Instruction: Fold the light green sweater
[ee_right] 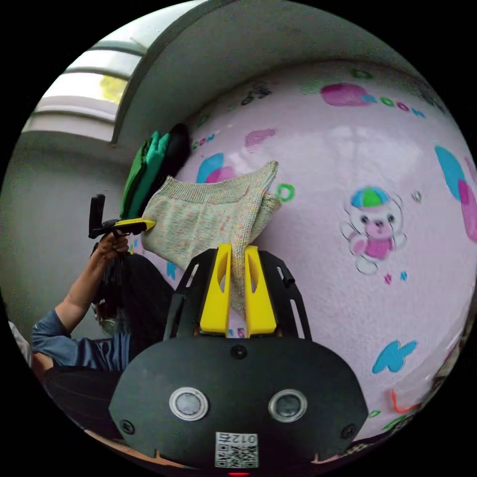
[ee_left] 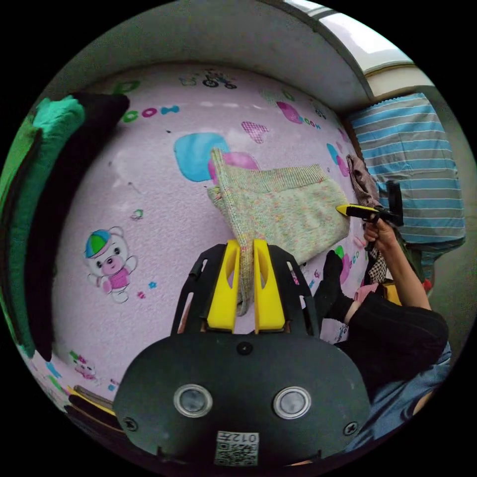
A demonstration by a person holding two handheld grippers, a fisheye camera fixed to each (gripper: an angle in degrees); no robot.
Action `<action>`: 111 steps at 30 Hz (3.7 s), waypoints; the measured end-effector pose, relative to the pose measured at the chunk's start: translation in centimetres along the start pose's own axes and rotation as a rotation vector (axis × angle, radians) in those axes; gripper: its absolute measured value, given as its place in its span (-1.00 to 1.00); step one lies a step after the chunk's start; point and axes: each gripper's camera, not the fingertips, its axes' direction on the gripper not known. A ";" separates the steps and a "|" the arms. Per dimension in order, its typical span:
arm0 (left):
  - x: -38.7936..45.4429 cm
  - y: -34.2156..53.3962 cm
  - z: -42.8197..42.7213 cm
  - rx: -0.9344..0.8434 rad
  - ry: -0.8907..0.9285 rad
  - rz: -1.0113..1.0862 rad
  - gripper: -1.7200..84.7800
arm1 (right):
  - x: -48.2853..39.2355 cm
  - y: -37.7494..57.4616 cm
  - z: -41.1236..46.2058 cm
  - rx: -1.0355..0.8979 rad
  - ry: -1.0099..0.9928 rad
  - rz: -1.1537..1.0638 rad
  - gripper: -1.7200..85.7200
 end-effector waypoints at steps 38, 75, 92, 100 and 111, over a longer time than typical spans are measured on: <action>-29.8 32.7 -26.6 0.435 -0.261 -0.607 -0.80 | -47.3 -39.6 30.3 -0.223 -0.087 -0.729 -0.86; -11.3 27.6 -11.5 0.073 -0.898 -0.242 -0.82 | -38.2 -39.3 32.4 -0.225 -0.135 -0.340 -0.75; -11.2 26.4 -7.0 -0.069 -0.921 -0.253 -0.95 | -36.5 -42.9 31.9 -0.041 -0.260 -0.072 -0.91; -11.3 29.6 -7.9 0.044 -0.819 -0.378 -0.93 | -36.6 -43.3 31.7 -0.068 -0.239 -0.114 -0.92; -8.9 29.3 -7.9 0.064 -1.065 -0.208 -0.78 | -36.7 -41.9 31.7 -0.068 -0.243 -0.109 -0.92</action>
